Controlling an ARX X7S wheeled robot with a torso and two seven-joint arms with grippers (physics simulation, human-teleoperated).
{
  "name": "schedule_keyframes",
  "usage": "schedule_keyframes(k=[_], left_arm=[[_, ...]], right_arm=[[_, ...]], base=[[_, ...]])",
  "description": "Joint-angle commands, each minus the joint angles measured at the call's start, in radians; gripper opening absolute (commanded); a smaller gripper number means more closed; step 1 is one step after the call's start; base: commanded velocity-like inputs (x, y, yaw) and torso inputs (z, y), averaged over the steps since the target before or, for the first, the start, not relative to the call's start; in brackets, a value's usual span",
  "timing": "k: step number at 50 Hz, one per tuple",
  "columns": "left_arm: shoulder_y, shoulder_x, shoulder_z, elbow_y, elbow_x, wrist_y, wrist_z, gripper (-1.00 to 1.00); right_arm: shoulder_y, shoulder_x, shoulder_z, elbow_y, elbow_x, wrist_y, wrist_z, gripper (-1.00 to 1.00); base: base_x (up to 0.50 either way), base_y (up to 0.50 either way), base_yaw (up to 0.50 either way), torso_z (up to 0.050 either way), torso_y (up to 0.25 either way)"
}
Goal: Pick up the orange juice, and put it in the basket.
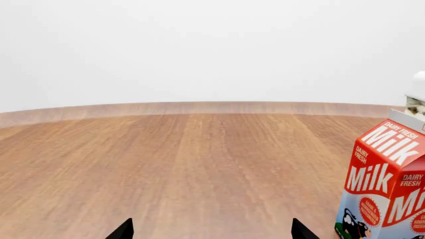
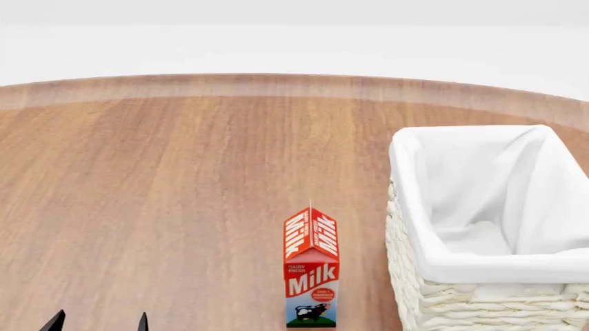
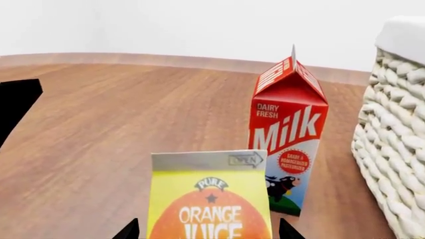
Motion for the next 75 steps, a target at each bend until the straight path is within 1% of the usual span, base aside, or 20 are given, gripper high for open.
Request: schedule_keyframes(k=[1,21,58,59,75], left_arm=[[-0.001,-0.003,0.004,0.000,-0.003,0.001,-0.003,1.00],[-0.003,-0.007,0.010,-0.001,-0.007,0.003,-0.009,1.00],[-0.006,-0.015,0.021,-0.002,-0.015,0.007,-0.018,1.00],[-0.006,-0.015,0.021,-0.002,-0.015,0.007,-0.018,1.00],[-0.007,-0.018,0.026,-0.003,-0.018,0.009,-0.022,1.00]], right_arm=[[0.009,-0.003,-0.005,0.022,0.004,-0.007,0.002,1.00],[0.018,0.003,-0.017,0.002,0.009,0.012,0.012,1.00],[0.033,0.001,-0.033,0.046,0.021,-0.006,0.020,1.00],[0.034,0.001,-0.032,0.042,0.022,-0.004,0.022,-1.00],[0.019,0.016,-0.041,0.000,0.027,0.005,0.032,-1.00]], base=[[0.00,0.00,0.00,0.000,0.000],[0.00,0.00,0.00,0.000,0.000],[0.00,0.00,0.00,0.000,0.000],[0.00,0.00,0.00,0.000,0.000],[0.00,0.00,0.00,0.000,0.000]])
